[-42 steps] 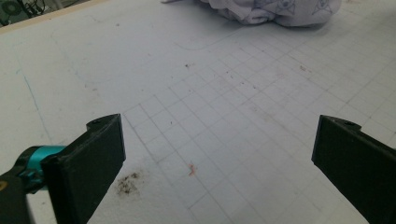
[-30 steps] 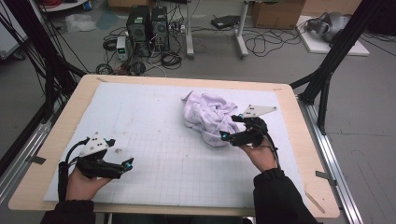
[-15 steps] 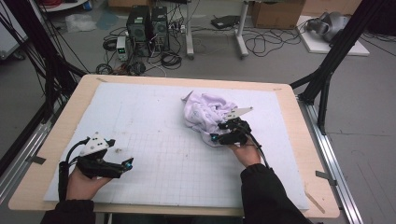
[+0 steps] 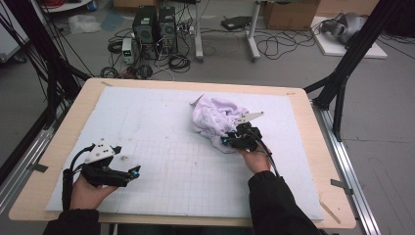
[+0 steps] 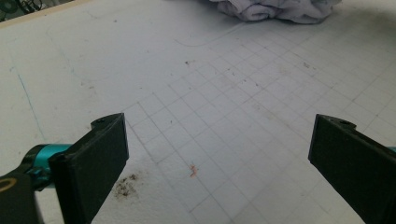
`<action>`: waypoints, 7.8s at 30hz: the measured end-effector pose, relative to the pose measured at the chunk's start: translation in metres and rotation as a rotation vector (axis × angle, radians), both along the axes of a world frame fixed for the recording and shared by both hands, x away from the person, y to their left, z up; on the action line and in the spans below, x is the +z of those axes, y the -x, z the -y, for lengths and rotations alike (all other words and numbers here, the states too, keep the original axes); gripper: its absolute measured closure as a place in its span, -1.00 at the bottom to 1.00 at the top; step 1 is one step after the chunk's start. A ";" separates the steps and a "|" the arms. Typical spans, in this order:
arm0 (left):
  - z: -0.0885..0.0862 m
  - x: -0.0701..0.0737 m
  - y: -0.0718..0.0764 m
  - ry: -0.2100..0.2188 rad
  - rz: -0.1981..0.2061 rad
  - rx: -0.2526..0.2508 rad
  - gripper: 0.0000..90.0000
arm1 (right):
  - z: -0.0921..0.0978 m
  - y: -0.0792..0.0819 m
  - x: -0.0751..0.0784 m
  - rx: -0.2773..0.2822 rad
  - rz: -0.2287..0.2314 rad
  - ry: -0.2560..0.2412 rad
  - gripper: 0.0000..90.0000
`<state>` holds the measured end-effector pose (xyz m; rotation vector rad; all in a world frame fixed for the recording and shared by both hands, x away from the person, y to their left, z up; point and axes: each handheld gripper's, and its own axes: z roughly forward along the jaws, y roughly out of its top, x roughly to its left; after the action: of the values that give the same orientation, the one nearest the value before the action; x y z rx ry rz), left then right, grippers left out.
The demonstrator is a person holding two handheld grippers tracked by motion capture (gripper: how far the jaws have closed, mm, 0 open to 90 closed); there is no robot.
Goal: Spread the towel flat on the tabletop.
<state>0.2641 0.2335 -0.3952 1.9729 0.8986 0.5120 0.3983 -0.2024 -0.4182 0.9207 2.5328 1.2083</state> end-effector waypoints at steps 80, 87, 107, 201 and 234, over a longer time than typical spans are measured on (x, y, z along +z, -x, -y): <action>0.043 -0.002 0.022 -0.104 -0.081 -0.308 0.85 | 0.014 0.144 0.006 0.341 -0.049 -0.006 0.85; 0.025 -0.006 0.039 -0.090 -0.097 -0.313 0.57 | 0.005 0.175 0.006 0.411 -0.102 -0.028 0.72; 0.026 -0.004 -0.076 -0.045 -0.108 -0.108 0.36 | 0.023 0.035 0.025 0.142 0.055 -0.016 0.14; 0.074 -0.018 -0.038 -0.009 -0.070 -0.285 0.85 | 0.004 0.105 -0.011 0.329 -0.038 -0.003 0.77; 0.057 -0.014 -0.110 -0.020 -0.122 -0.042 0.68 | 0.021 0.001 -0.002 0.062 -0.095 0.027 0.65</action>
<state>0.3741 0.1768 -0.4095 2.0545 0.9280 0.3816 0.3971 -0.2230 -0.4206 0.9213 2.6637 1.1702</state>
